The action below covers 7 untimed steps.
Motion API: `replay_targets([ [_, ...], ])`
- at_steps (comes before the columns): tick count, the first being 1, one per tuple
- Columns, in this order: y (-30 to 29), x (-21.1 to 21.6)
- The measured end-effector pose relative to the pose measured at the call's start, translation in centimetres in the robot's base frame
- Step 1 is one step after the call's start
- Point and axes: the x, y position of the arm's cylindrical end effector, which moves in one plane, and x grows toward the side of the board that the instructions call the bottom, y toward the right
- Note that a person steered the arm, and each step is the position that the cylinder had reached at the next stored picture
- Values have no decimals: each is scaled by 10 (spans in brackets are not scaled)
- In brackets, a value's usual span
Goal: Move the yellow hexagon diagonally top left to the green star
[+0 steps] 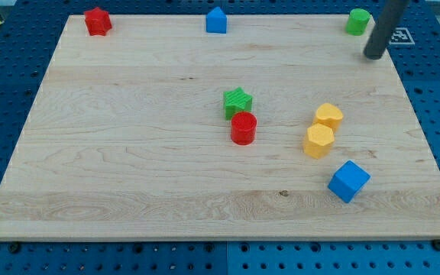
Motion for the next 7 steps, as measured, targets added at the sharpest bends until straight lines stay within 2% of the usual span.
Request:
replay_targets([
  [6, -4, 2],
  [7, -4, 24],
])
